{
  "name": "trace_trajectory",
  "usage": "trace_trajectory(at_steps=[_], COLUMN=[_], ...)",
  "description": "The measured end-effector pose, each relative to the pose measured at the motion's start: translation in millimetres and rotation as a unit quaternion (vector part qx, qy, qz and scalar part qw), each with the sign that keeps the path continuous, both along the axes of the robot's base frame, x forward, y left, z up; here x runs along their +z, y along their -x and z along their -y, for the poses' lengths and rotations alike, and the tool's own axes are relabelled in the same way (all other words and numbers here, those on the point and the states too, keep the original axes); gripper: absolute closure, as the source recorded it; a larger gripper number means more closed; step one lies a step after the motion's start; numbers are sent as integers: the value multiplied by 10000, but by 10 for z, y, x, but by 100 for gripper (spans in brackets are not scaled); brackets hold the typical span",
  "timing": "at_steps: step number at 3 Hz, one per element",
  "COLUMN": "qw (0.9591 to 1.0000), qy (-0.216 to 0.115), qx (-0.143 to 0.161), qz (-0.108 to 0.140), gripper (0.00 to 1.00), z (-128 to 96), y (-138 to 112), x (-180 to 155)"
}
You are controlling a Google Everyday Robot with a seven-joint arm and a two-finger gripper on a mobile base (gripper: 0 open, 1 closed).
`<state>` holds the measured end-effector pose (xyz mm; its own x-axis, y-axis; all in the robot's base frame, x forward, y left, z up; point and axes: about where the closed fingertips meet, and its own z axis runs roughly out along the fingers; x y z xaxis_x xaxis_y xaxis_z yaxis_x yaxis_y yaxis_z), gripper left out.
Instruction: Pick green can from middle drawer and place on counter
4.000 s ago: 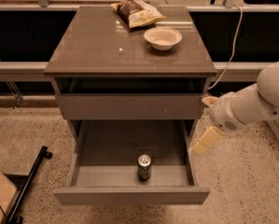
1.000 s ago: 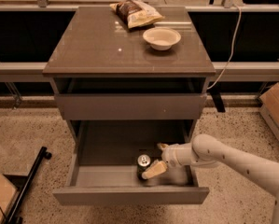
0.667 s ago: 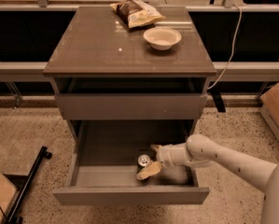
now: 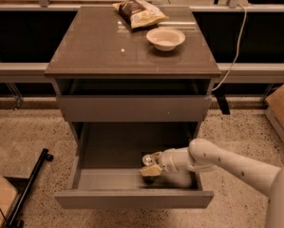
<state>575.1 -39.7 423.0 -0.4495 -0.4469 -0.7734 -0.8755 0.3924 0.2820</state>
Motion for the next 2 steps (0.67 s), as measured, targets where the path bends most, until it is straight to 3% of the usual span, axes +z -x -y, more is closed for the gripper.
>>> trace_trajectory(at_steps=[1, 2], qw=[9997, 9990], qy=[104, 197], qx=[-211, -390], qz=[-16, 111], gripper=[74, 96], z=[149, 380], y=[37, 91], x=[39, 389])
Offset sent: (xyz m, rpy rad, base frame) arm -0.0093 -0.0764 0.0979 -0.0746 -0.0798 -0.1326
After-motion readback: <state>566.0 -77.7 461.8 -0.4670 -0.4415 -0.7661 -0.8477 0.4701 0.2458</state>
